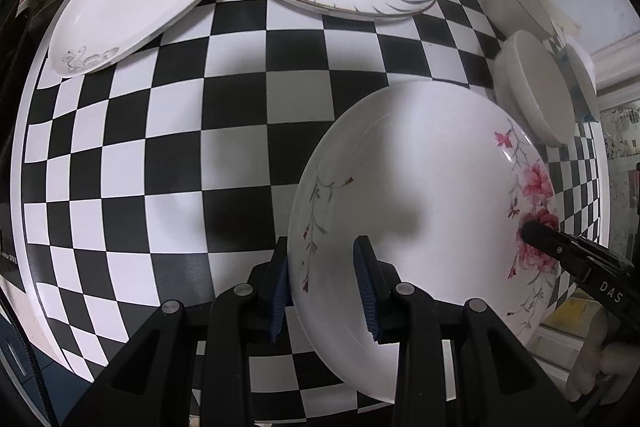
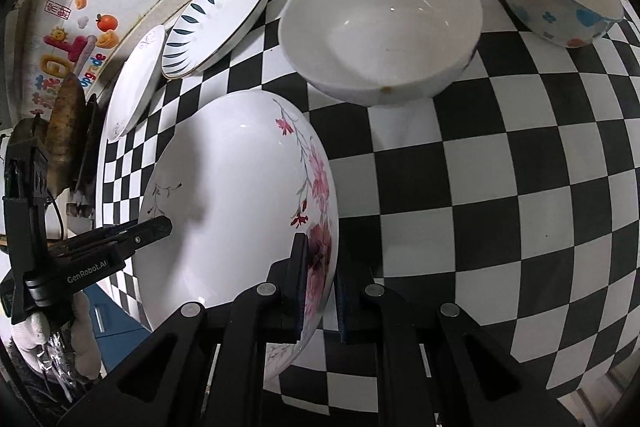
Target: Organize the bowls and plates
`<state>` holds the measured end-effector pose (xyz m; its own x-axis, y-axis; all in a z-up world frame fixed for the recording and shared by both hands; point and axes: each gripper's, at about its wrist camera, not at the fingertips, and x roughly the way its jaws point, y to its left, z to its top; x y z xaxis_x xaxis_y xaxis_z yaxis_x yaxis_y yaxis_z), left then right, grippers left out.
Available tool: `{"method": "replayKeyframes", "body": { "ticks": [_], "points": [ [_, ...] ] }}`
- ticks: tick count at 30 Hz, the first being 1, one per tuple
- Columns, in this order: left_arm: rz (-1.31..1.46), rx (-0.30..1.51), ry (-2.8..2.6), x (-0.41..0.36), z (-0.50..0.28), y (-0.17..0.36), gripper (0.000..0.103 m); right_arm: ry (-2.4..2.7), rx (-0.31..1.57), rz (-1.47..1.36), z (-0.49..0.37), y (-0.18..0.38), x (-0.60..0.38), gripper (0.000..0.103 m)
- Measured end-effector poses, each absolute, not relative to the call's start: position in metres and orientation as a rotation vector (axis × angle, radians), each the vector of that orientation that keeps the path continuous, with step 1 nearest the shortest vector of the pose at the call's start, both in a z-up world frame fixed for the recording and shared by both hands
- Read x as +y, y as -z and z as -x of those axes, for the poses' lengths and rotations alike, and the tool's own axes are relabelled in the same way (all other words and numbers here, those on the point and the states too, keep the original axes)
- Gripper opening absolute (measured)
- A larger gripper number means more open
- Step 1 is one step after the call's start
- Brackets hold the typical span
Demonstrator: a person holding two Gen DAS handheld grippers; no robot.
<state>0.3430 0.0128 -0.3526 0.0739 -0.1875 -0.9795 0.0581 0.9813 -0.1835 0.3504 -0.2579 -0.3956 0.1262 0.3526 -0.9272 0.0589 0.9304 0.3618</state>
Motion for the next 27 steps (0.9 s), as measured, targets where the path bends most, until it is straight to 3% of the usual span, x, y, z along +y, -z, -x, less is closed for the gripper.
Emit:
{"method": "replayKeyframes", "body": {
  "ticks": [19,24,27],
  "points": [
    [0.123,1.507,0.147,0.003,-0.348,0.354,0.029,-0.202,1.509,-0.385,-0.353,0.414,-0.268,0.015],
    [0.243,1.381,0.041,0.039,-0.346,0.301,0.029,-0.171,1.526,-0.341,-0.353,0.392,-0.269,0.016],
    [0.322,1.293,-0.034,0.073,-0.350,0.274,0.032,-0.148,1.465,-0.303,-0.352,0.348,-0.270,0.017]
  ]
}}
